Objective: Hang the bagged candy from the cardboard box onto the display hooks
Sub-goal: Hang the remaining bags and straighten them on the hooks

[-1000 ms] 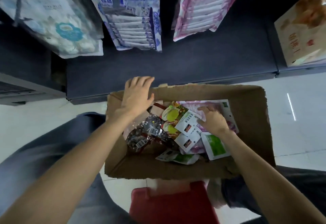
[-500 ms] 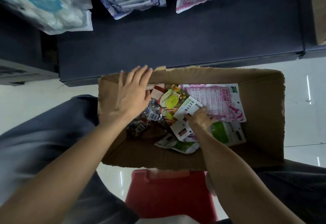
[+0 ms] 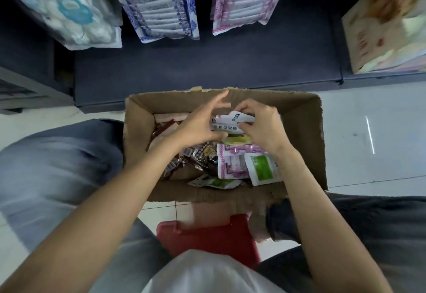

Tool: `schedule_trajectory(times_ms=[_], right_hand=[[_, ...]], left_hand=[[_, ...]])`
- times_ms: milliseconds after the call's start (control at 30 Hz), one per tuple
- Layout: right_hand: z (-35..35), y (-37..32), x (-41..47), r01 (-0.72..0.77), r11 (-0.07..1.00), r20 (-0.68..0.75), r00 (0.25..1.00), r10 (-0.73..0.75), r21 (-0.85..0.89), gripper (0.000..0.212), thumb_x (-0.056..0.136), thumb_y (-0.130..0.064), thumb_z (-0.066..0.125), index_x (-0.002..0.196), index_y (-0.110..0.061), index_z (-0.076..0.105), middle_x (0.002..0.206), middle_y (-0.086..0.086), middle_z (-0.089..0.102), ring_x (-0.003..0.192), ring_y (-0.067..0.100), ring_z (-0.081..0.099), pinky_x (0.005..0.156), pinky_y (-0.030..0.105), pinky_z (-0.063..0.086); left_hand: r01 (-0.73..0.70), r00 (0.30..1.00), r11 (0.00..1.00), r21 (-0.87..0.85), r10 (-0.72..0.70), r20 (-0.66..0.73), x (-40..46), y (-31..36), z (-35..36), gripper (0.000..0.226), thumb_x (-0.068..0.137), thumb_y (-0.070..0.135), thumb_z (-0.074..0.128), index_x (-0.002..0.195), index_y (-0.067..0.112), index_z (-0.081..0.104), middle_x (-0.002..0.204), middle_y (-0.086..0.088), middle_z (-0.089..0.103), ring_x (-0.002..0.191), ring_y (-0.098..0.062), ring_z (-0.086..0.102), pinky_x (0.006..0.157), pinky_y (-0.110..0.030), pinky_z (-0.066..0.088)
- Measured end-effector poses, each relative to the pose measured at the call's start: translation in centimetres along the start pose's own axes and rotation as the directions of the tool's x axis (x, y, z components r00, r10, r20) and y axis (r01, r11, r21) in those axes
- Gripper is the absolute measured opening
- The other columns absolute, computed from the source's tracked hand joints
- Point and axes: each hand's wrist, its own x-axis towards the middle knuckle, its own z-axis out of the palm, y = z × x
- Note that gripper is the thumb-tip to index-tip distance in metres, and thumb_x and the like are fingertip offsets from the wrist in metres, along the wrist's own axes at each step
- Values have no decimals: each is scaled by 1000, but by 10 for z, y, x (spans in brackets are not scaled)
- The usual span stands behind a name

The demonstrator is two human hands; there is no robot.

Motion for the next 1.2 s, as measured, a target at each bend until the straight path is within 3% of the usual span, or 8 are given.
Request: schedule_trajectory(times_ms=[100, 200, 300, 400, 600, 767, 900, 1200], right_hand=[[-38, -33, -15, 134, 990, -48, 990, -132, 36, 30, 77, -2, 71, 102, -17, 64, 94, -12, 68, 91, -1, 61, 80, 8, 43], [-64, -49, -28, 233, 969, -189, 958, -214, 85, 44, 79, -10, 74, 118, -19, 58, 109, -11, 65, 103, 0, 59, 92, 19, 46], [-83, -49, -36, 201, 976, -326, 931, -162, 88, 72, 76, -27, 79, 137, -26, 40, 132, -6, 52, 122, 11, 49, 100, 28, 41], [-100, -56, -40, 97, 919, -320, 947, 33, 381, 87, 65, -48, 79, 136, -31, 33, 125, -3, 57, 116, 10, 55, 96, 30, 45], [-120, -86, -36, 222, 763, -397, 917, 49, 607, 4, 86, -28, 70, 90, -28, 69, 94, 1, 73, 93, 29, 67, 86, 56, 51], [-140, -106, -27, 329, 677, -513, 855, 83, 658, 12, 89, -15, 66, 96, -25, 69, 95, -2, 74, 94, 21, 69, 86, 54, 53], [-163, -117, -17, 399, 664, -567, 823, 44, 632, 17, 89, -12, 65, 99, -26, 68, 97, -4, 73, 95, 19, 68, 87, 51, 53], [-263, -120, 16, 567, 700, -792, 610, -5, 433, 17, 88, -11, 66, 90, -27, 62, 94, 2, 70, 88, 16, 67, 80, 35, 55]], left_hand=[[-66, 977, 987, -150, 34, -209, -15, 16, -3, 49, 76, 22, 78, 122, 26, 59, 113, 4, 67, 104, -17, 63, 88, -50, 51], [-140, 916, 959, -246, 32, -399, -29, 44, -9, 19, 76, 22, 79, 93, 24, 70, 87, 3, 72, 79, -13, 65, 76, -46, 55], [-205, 868, 946, -252, 57, -493, -40, 81, -24, 19, 73, 21, 81, 82, 29, 66, 79, 11, 70, 71, -6, 64, 65, -35, 53], [-297, 840, 903, -311, 92, -534, -46, 117, -42, 26, 73, 13, 80, 92, 24, 65, 85, 17, 68, 72, 7, 63, 64, -14, 49], [-418, 795, 815, -403, 114, -595, -46, 175, -59, 16, 81, 17, 72, 90, 28, 64, 78, 22, 68, 72, 10, 64, 59, -8, 46], [-497, 776, 776, -388, 198, -599, -45, 197, -76, 12, 95, 19, 53, 94, 27, 61, 83, 27, 68, 81, 13, 61, 66, -6, 45], [-534, 738, 760, -369, 207, -642, -35, 219, -98, 9, 92, 18, 60, 93, 25, 66, 85, 20, 72, 82, 7, 64, 66, -9, 48], [-661, 557, 748, -54, 442, -703, 19, 311, -130, 4, 87, 25, 67, 88, 28, 67, 87, 18, 69, 82, 5, 64, 73, -11, 49]])
